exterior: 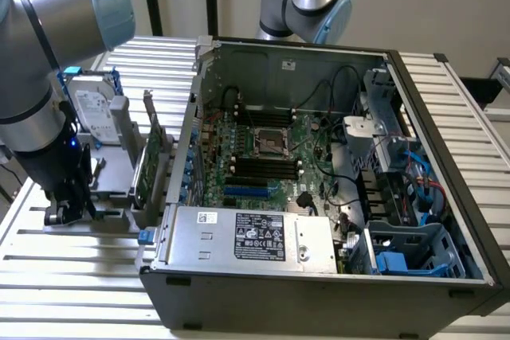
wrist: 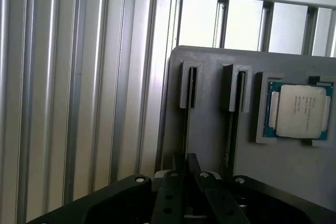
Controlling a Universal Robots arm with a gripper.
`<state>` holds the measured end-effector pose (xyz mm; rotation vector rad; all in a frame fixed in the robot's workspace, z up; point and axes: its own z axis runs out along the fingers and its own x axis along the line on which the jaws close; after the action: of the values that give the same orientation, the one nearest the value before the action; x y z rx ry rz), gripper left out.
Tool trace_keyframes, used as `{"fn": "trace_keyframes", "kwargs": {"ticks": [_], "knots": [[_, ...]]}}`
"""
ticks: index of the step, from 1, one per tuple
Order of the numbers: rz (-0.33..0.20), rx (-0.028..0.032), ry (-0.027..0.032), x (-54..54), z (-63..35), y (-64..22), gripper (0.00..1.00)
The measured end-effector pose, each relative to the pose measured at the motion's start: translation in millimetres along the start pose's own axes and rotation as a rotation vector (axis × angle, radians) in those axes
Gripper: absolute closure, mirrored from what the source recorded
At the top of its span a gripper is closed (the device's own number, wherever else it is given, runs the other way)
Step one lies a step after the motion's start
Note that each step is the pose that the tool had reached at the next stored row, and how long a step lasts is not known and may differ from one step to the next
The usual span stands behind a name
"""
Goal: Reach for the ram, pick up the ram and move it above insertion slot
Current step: 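Pick up the ram and move it above insertion slot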
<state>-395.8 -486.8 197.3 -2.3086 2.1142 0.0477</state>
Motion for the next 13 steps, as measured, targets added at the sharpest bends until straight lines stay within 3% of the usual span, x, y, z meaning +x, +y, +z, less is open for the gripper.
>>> {"fn": "trace_keyframes", "kwargs": {"ticks": [13], "knots": [[0.052, 0.0012, -0.0010, 0.0, 0.0, -0.1, 0.86]]}}
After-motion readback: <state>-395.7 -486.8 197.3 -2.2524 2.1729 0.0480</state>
